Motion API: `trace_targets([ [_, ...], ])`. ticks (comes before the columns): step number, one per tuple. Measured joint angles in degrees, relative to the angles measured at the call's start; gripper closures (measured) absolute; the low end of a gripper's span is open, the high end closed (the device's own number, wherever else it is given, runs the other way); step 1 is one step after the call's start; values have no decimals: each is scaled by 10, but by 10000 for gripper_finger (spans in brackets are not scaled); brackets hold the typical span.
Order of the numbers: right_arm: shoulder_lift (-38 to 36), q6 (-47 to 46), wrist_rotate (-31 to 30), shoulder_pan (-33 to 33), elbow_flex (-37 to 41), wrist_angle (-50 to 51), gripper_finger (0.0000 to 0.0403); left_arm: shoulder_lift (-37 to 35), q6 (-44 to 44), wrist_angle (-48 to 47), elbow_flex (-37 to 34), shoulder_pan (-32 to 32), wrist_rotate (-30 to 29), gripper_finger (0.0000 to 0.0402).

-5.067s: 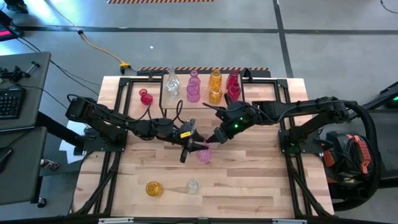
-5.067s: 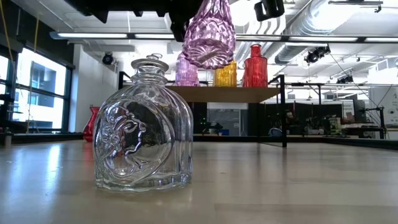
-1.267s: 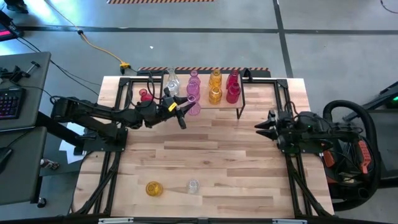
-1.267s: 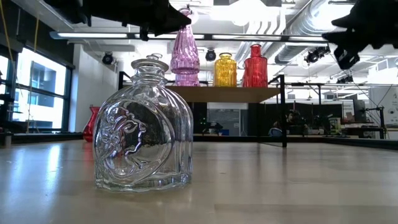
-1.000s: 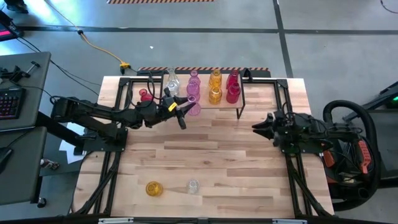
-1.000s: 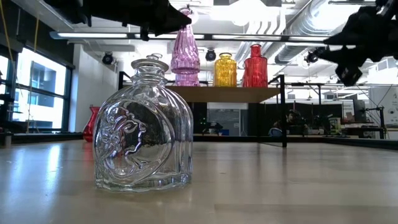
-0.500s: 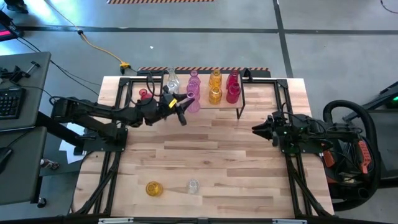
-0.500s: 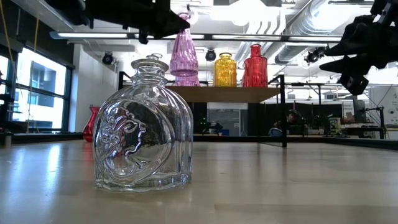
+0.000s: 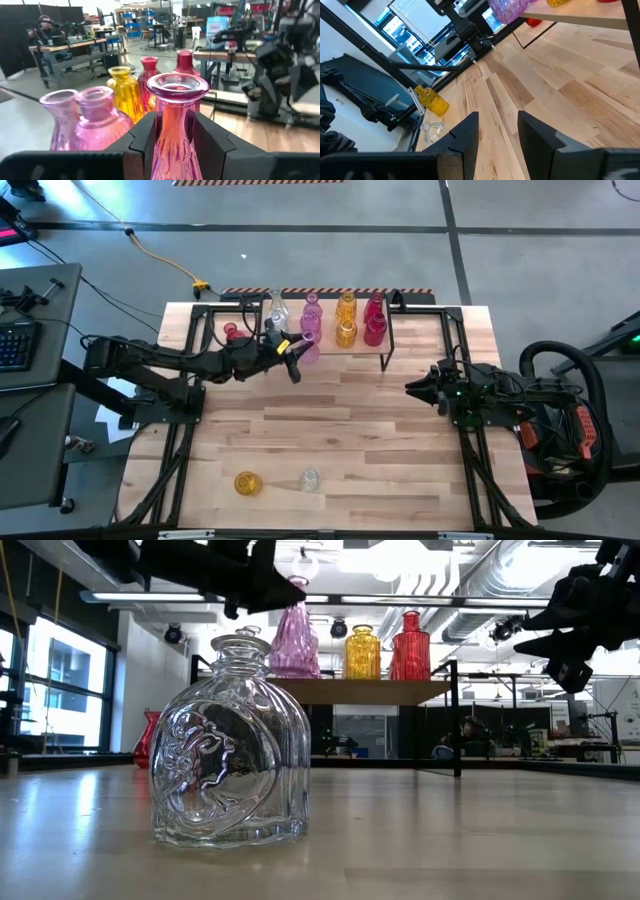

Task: Sort vases onto shelf
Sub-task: Put the purple vase on the shelf aligned with the other purple vase

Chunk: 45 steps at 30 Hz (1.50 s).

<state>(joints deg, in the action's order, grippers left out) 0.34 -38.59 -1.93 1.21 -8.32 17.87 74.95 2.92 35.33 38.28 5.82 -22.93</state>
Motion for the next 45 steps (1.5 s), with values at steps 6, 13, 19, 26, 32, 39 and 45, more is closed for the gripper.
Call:
trace_targets([
  [6, 0, 0, 0, 0, 0, 1, 285, 10, 2, 6, 0, 3, 3, 308],
  [13, 0, 0, 0, 0, 0, 3, 285, 11, 3, 10, 0, 3, 3, 308],
  [19, 0, 0, 0, 0, 0, 3, 285, 11, 2, 11, 0, 15, 7, 308],
  [26, 0, 0, 0, 0, 0, 3, 285, 12, 2, 18, 0, 23, 13, 308],
  [32, 0, 0, 0, 0, 0, 3, 285, 12, -24, 19, 0, 23, 13, 308],
  [39, 0, 0, 0, 0, 0, 3, 285, 12, -27, 20, 0, 26, 14, 308],
  [45, 0, 0, 0, 0, 0, 3, 285, 12, -29, 23, 0, 28, 14, 308],
])
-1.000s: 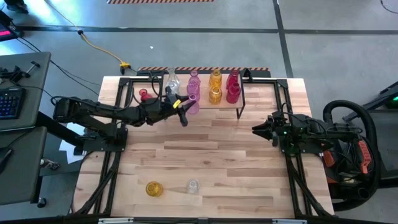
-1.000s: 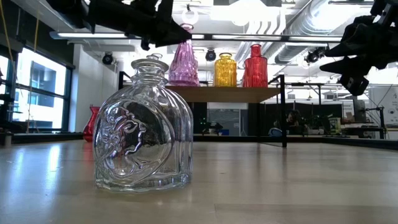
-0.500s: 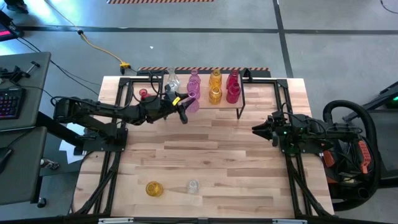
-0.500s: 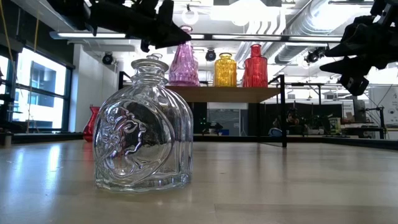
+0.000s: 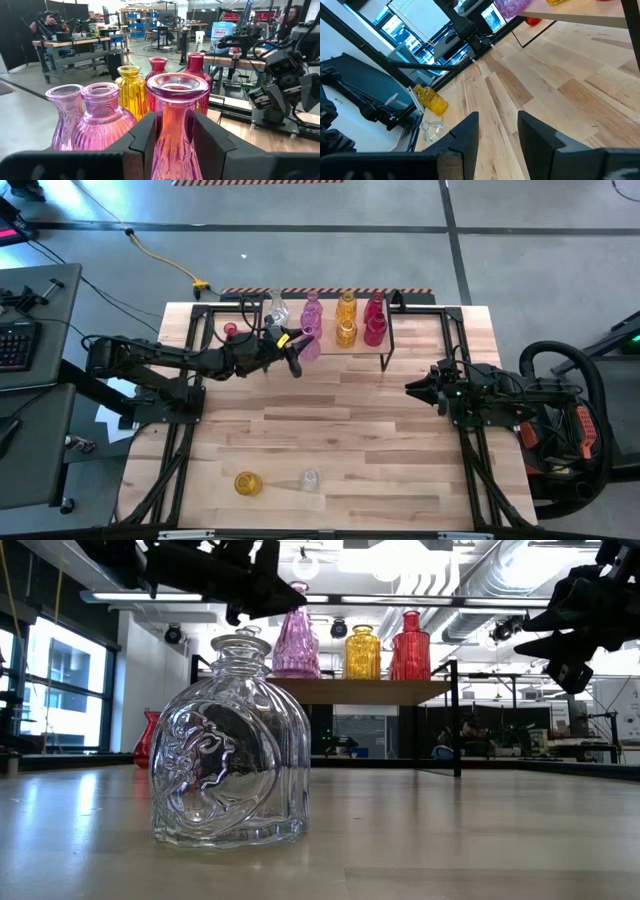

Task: Sort vases onto shelf
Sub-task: Put the purple vase on the shelf aligned with the other purple vase

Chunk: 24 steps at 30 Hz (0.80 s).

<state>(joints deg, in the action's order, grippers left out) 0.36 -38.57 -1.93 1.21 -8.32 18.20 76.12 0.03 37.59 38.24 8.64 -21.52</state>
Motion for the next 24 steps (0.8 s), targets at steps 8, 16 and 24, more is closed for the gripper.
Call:
trace_targets([
  [8, 0, 0, 0, 0, 0, 0, 285, 5, -15, 2, 0, 8, 12, 300],
  [16, 0, 0, 0, 0, 0, 0, 285, 5, -14, 10, 0, 12, 15, 293],
  [24, 0, 0, 0, 0, 0, 0, 285, 5, -22, 13, 0, 19, 18, 292],
])
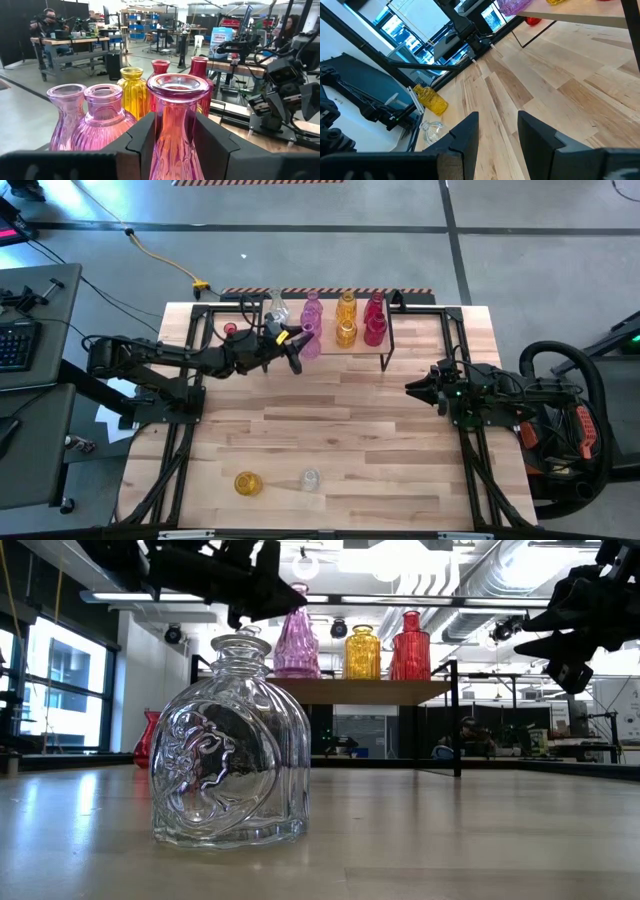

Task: Sort vases onto shelf
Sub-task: Put the purple vase on the shelf aligned with the other purple vase

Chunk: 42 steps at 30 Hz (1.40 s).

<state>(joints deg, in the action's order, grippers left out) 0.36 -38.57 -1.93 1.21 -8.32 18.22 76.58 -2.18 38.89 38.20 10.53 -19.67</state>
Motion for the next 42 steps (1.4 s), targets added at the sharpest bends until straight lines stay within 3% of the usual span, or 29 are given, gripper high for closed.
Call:
trace_targets([
  [42, 0, 0, 0, 0, 0, 0, 285, 1, -7, 1, 1, 8, 12, 275],
])
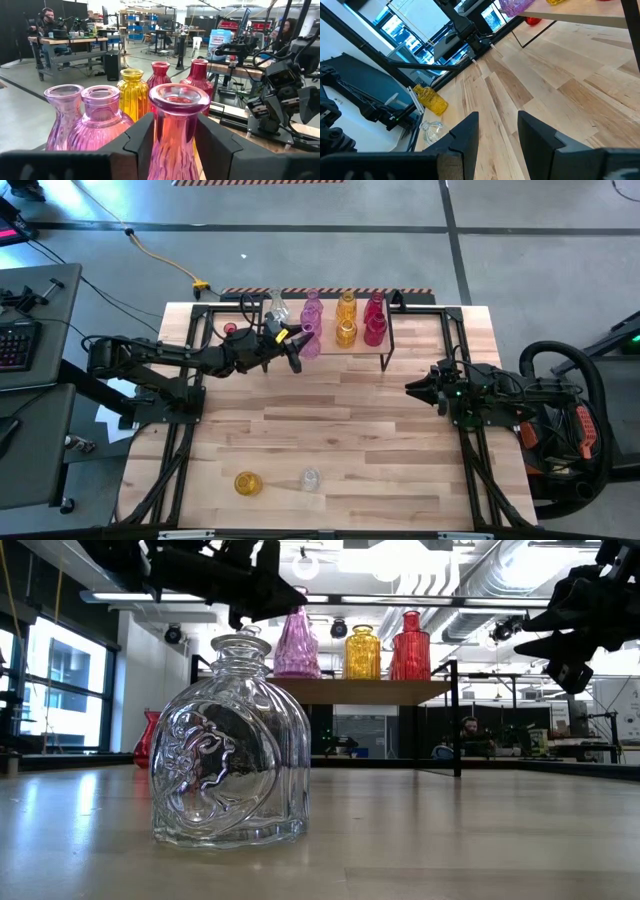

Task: Sort vases onto shelf
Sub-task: Put the purple vase on the shelf aligned with the other purple vase

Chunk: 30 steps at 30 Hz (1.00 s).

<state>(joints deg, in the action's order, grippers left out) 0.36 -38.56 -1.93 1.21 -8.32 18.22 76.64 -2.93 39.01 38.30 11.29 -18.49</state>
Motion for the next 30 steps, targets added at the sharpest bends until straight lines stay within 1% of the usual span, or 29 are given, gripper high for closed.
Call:
trace_targets([
  [9, 0, 0, 0, 0, 0, 0, 285, 0, 1, 0, 0, 0, -2, 275],
  [18, 0, 0, 0, 0, 0, 0, 285, 0, 1, -1, 0, 0, -17, 275],
  [30, 0, 0, 0, 0, 0, 0, 285, 0, 0, -2, 0, 0, -17, 274],
])
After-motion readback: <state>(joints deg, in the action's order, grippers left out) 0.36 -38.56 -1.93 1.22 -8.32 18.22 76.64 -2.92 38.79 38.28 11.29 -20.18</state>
